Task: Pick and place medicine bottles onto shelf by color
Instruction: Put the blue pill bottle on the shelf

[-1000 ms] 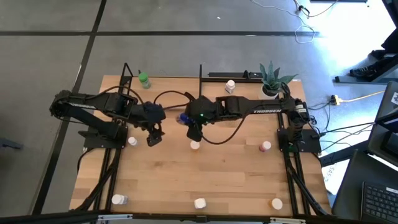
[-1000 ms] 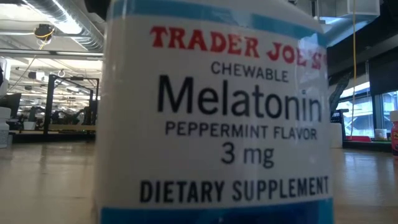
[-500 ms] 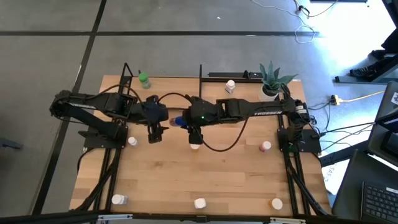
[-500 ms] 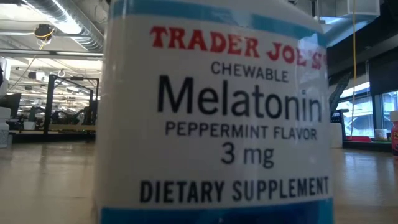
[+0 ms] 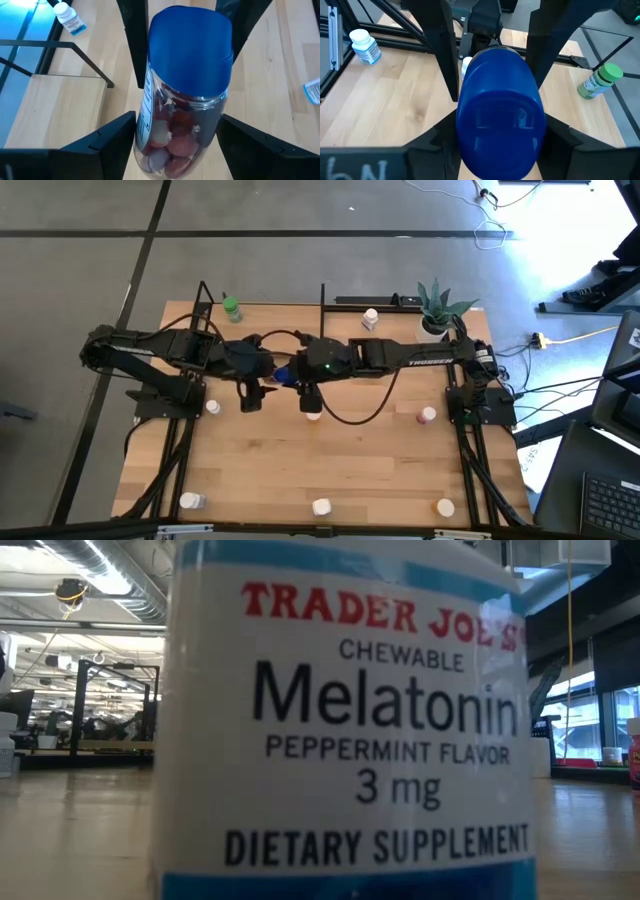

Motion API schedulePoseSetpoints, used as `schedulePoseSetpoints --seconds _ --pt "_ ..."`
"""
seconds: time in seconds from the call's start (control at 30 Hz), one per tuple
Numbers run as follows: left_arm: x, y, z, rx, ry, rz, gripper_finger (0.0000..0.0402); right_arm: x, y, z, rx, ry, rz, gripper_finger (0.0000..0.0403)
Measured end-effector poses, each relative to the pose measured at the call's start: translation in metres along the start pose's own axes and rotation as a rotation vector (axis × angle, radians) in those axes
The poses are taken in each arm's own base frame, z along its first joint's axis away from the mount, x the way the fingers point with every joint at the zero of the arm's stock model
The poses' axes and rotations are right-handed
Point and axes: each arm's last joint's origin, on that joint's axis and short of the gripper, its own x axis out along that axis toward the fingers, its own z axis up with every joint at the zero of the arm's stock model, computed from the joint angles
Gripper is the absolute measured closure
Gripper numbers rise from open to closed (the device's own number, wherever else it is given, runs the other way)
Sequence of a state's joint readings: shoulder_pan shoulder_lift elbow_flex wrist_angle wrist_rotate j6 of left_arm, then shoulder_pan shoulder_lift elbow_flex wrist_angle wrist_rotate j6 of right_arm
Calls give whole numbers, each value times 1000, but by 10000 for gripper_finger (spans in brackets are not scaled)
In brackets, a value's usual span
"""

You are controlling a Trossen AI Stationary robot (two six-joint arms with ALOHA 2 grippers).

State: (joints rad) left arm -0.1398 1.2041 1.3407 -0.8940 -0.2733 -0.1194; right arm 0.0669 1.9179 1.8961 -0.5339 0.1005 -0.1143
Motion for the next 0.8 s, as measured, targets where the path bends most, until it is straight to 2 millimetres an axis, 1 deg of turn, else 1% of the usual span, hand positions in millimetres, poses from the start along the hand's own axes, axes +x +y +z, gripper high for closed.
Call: schedulePoseSetpoints --seconds 0.2,0.4,0.57,0.8 --pt "0 0 0 -2 0 3 138 0 0 0 3 0 0 215" --pt "3 -1 0 -1 11 6 153 0 0 0 4 -2 -1 215" --pt "7 -2 0 2 21 12 176 0 0 0 5 -4 0 215" --pt "6 -2 0 3 19 12 216 0 0 0 9 -6 0 215"
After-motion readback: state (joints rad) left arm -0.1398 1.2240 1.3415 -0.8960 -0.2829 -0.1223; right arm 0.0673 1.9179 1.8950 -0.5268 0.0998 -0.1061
